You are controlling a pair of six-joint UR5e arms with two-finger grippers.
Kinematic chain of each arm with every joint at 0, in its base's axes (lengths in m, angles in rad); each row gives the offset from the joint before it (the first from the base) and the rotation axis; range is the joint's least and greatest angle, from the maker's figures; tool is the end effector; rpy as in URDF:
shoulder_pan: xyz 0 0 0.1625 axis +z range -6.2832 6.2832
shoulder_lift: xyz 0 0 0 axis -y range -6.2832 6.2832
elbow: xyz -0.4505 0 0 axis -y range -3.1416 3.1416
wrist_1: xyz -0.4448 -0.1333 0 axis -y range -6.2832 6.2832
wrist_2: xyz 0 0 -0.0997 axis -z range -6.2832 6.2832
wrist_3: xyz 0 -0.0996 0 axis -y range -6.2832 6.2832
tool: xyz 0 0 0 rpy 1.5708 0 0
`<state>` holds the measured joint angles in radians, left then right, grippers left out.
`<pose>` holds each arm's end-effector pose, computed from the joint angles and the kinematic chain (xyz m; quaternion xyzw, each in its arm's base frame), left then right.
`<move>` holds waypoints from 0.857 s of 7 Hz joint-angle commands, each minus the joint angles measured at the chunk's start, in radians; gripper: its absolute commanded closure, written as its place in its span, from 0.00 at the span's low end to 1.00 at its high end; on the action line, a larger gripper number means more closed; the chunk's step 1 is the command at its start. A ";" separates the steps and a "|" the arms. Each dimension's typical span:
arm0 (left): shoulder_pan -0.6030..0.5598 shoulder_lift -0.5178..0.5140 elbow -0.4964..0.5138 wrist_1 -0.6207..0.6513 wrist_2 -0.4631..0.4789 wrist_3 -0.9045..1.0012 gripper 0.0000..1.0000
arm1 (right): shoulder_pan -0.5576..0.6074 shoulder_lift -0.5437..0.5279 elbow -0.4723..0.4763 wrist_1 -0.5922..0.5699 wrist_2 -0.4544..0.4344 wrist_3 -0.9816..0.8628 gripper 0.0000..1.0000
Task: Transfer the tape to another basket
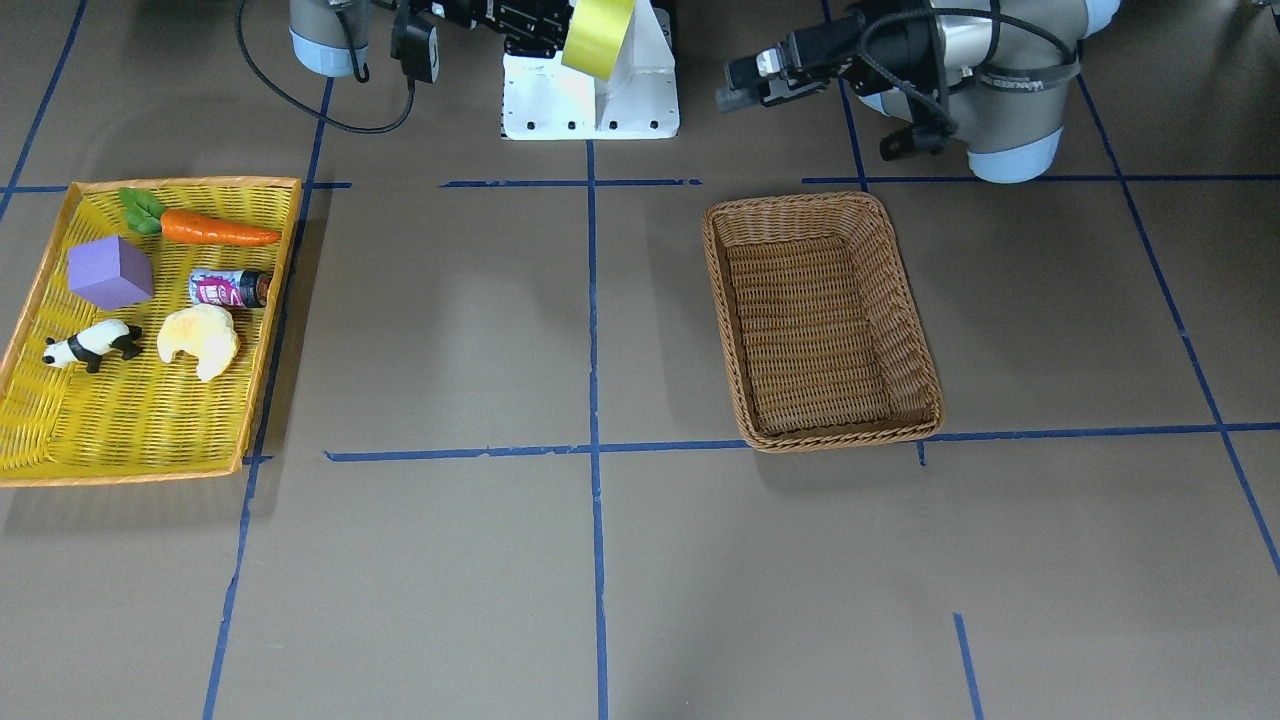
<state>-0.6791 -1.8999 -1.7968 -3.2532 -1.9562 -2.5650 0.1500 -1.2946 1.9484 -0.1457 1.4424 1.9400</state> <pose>0.3557 -0.4103 0.2190 -0.2211 0.8588 -0.2029 0.4151 -0.4861 -0.2212 0.1902 -0.0618 -0.8587 0.1833 0.4745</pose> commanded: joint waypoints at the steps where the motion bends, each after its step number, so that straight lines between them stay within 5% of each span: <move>1: 0.038 -0.008 -0.019 -0.002 0.005 -0.037 0.00 | -0.010 -0.002 -0.012 0.046 0.039 -0.009 0.99; 6: 0.172 -0.036 -0.027 0.004 0.007 -0.032 0.00 | 0.019 0.006 -0.065 0.048 0.036 -0.036 1.00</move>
<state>-0.5511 -1.9185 -1.8256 -3.2536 -1.9510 -2.6005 0.1644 -1.2891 1.8889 -0.0984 1.4793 1.9042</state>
